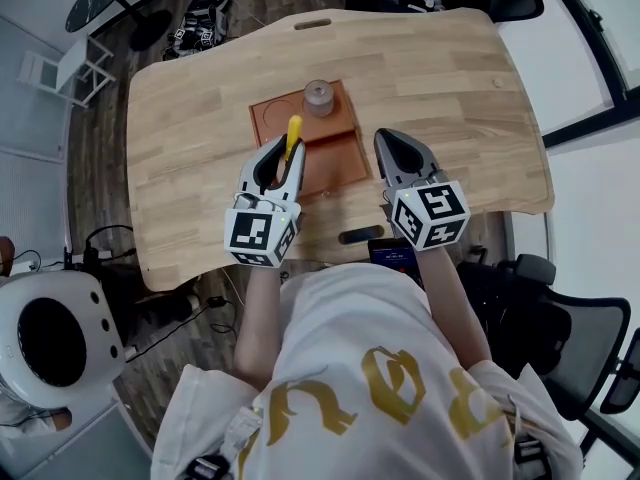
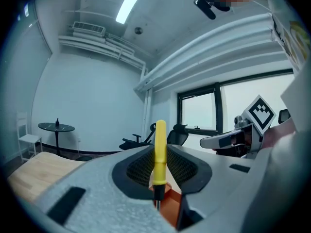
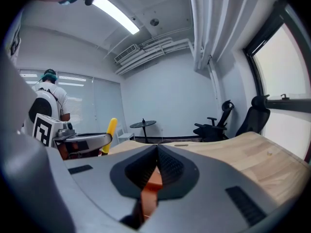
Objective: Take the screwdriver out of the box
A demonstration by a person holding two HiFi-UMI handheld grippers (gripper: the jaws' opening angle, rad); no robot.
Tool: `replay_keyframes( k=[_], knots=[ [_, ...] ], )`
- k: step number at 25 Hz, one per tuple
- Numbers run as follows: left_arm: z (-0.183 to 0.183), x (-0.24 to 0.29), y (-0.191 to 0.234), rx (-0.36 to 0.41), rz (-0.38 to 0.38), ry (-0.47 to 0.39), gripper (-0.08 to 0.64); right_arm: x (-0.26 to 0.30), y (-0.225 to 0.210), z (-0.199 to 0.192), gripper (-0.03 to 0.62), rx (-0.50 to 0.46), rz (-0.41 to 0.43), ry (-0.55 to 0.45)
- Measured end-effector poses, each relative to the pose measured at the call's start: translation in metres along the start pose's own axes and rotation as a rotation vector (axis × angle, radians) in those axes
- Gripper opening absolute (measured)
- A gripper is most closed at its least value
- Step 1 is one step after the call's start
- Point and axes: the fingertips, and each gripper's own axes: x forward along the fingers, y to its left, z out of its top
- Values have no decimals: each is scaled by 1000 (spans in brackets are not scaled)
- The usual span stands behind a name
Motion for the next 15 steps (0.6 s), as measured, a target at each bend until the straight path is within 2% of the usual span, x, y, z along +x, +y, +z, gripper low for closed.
replay_keyframes(
  k=[5, 10, 15],
  knots=[
    [-14, 1, 2, -104, -14, 41, 78, -2, -1, -2, 11, -13, -3, 3],
    [-26, 1, 6, -124, -10, 55, 78, 1, 0, -9, 11, -19, 4, 17],
    [-24, 1, 11, -48, -2, 54, 78, 6, 2, -11, 11, -29, 8, 38]
  ],
)
